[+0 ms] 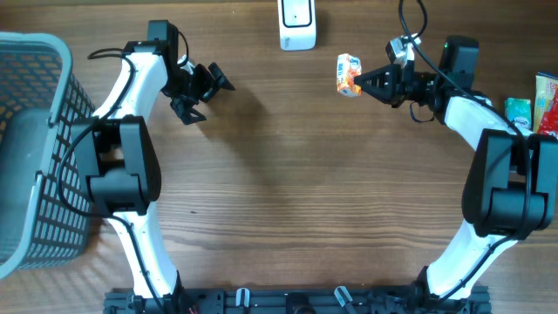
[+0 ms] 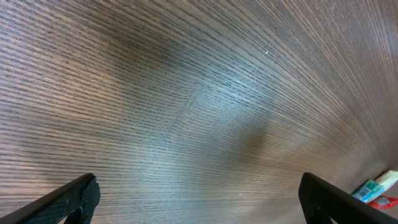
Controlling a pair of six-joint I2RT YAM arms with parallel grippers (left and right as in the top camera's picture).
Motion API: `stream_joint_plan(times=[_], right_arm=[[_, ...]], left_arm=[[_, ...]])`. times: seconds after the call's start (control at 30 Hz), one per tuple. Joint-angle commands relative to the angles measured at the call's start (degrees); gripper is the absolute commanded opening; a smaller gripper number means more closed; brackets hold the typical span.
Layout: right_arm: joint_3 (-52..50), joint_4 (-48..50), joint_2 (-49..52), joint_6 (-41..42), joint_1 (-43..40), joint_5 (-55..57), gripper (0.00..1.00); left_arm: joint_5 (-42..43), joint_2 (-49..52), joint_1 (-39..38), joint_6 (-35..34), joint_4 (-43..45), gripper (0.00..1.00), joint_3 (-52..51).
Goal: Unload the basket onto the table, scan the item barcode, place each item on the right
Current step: 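Lift the orange pack and carry it up toward the scanner, then hold the orange pack in front of the scanner window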
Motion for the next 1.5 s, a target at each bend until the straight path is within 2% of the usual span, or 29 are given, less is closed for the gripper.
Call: stream_joint_plan(times=[0.0,0.3,0.47,0.7,0.83,0.93,1.0,1.03,1.07,1.13,1.2,1.23,1.27,1.33,1.4,1.47], right_arm=[[0.79,0.35,0.13,1.38,-0.07,-3.69,0.04],[0.79,10.16,0.13,-2.08,0.70,-3.65,0.04],[0.79,17.33,0.13,-0.28,6.73,-3.58,0.04],[0.79,17.68,0.13,7.74,3.19,-3.58,0.04],[-0.04,16.81,0.13,7.04,-0.94,-3.61,0.04],[-0.31,17.33,0.13,6.54,-0.46,-1.14,0.04],[-0.28,19.76,0.13,16.37,1.84,8.63,0.04],[-0.28,27.91,0.13,17.97,3.98,12.26,0.04],[-0.04,32.13,0.13,19.19,5.66,15.10,0.04],[2.27,30.75,0.13,16.83,8.96,21.27,0.05],[6.32,18.73,0.13,9.07,11.41,28.20,0.05],[11.32,2.38,0.13,-1.55,13.62,38.95,0.05],[15.10,-7.93,0.13,-8.15,15.19,48.48,0.05],[22.29,-21.86,0.13,-17.38,18.95,68.11,0.05],[28.41,-27.93,0.13,-25.31,23.56,86.55,0.05],[30.23,-24.81,0.13,-36.85,28.96,104.37,0.05]], left_arm=[[-0.13,-1.38,0.11,0.66,-0.02,1.00,-0.24],[-0.13,-1.38,0.11,0.66,-0.02,1.00,-0.24],[-0.13,-1.38,0.11,0.66,-0.02,1.00,-0.24],[-0.13,-1.38,0.11,0.66,-0.02,1.00,-0.24],[-0.13,-1.38,0.11,0.66,-0.02,1.00,-0.24],[-0.13,-1.38,0.11,0.66,-0.02,1.00,-0.24],[-0.13,-1.38,0.11,0.66,-0.02,1.00,-0.24],[-0.13,-1.38,0.11,0.66,-0.02,1.00,-0.24],[-0.13,-1.38,0.11,0.66,-0.02,1.00,-0.24],[-0.13,-1.38,0.11,0.66,-0.02,1.00,-0.24],[-0.13,-1.38,0.11,0.66,-0.02,1.00,-0.24],[-0.13,-1.38,0.11,0.66,-0.02,1.00,-0.24],[-0.13,-1.38,0.11,0.66,-0.02,1.00,-0.24],[-0.13,-1.38,0.11,0.66,-0.02,1.00,-0.24],[-0.13,-1.38,0.11,0.66,-0.02,1.00,-0.24],[-0.13,-1.38,0.11,0.66,-0.02,1.00,-0.24]])
